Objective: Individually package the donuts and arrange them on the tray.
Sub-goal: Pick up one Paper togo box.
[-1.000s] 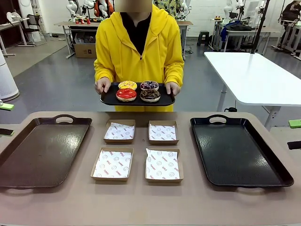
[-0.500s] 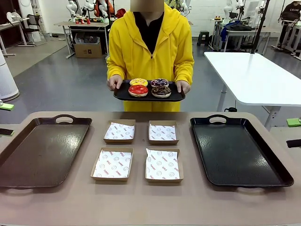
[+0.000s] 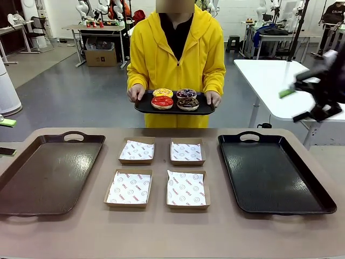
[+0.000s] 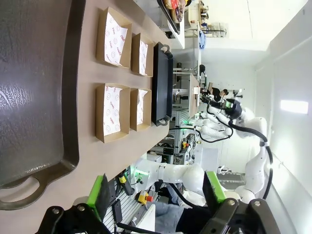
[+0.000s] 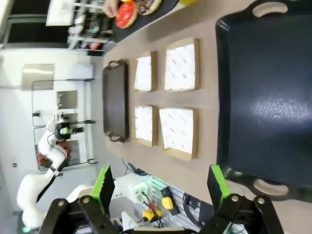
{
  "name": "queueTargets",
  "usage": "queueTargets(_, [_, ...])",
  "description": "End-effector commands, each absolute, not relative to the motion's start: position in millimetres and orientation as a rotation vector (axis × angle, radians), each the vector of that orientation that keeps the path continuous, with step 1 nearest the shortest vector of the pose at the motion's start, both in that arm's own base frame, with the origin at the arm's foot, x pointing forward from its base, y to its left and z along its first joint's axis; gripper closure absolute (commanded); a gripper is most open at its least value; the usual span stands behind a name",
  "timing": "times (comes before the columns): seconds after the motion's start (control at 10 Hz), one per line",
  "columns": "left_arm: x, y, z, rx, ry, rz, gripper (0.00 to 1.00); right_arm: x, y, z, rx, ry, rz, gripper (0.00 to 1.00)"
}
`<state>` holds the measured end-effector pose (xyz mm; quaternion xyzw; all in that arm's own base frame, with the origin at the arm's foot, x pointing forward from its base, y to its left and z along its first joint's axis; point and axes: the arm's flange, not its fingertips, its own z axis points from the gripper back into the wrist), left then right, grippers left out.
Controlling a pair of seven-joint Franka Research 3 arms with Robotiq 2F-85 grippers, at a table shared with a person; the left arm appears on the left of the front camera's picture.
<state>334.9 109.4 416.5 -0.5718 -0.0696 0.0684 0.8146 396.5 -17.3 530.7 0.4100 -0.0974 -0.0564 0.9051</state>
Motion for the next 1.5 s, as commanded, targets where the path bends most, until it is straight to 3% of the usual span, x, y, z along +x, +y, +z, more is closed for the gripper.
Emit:
queueTargets(0.0, [334, 110, 416, -1.224, -0.161, 0.148, 0.00, 449, 20, 539, 0.627, -0.088, -0.137, 0.00])
queueTargets(0.3, [334, 110, 416, -1.224, -0.161, 0.148, 0.00, 500, 108, 518, 0.375, -0.063, -0.134, 0.00])
queueTargets(0.7, [334, 110, 416, -1.224, -0.161, 0.148, 0.00, 516, 182, 476, 0.185, -0.085, -0.089, 0.00])
queueTargets(1.0, [334, 110, 416, -1.224, -0.161, 0.148, 0.00, 497, 198, 455, 0.163, -0.094, -0.008, 0.00])
queueTargets(1.4, [334, 110, 416, -1.224, -0.161, 0.148, 0.00, 506, 193, 462, 0.180, -0.064, -0.039, 0.00])
